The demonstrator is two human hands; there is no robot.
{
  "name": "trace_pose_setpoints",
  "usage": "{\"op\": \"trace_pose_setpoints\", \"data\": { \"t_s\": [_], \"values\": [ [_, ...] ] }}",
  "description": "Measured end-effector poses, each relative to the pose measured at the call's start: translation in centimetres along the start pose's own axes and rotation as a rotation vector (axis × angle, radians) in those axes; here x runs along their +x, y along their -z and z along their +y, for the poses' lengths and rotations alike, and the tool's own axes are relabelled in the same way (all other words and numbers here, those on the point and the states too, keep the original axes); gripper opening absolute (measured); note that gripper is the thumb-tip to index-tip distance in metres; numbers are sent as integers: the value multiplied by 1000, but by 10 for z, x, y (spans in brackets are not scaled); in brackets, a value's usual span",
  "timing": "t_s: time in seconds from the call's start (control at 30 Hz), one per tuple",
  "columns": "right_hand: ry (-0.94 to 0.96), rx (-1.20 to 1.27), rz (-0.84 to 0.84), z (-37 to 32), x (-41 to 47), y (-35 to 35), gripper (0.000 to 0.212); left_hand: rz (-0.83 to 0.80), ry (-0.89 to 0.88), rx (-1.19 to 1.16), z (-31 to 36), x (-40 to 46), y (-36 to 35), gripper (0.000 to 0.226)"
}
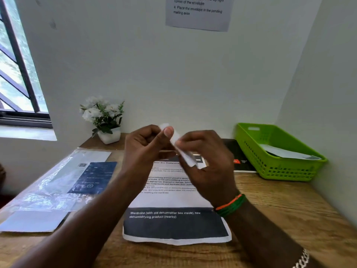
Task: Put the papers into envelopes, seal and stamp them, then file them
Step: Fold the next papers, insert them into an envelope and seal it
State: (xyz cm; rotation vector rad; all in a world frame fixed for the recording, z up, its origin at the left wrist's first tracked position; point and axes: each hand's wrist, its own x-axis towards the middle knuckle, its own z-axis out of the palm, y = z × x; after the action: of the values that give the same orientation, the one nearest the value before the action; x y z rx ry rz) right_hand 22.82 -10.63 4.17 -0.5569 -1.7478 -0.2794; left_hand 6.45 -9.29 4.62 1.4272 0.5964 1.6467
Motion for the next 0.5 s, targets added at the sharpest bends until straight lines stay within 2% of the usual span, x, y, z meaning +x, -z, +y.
{"op": "trace_pose_setpoints", "data": {
  "t_s": [0.1, 0.2, 0.27, 0.37, 0.43, 0.5],
  "values": [
    [7, -83, -153, 6, -8, -11, 19, 54, 45, 84, 0, 0, 1, 36],
    [-79, -84, -316, 13, -9, -9, 48, 109, 136, 136, -8, 7, 10, 23],
    [-210, 20, -206, 22, -8, 0, 47, 160, 223, 117, -10, 14, 20, 20],
    [-507, -15, 133, 56, -4, 15, 29, 211, 377, -62, -7, 23, 35, 18],
    [-804, -74, 225, 81, -4, 24, 29, 203, 438, -192, -6, 28, 49, 20],
    [-1129, 143, 237, 100, -10, 30, 28, 196, 487, -273, -10, 33, 64, 24]
  ]
}}
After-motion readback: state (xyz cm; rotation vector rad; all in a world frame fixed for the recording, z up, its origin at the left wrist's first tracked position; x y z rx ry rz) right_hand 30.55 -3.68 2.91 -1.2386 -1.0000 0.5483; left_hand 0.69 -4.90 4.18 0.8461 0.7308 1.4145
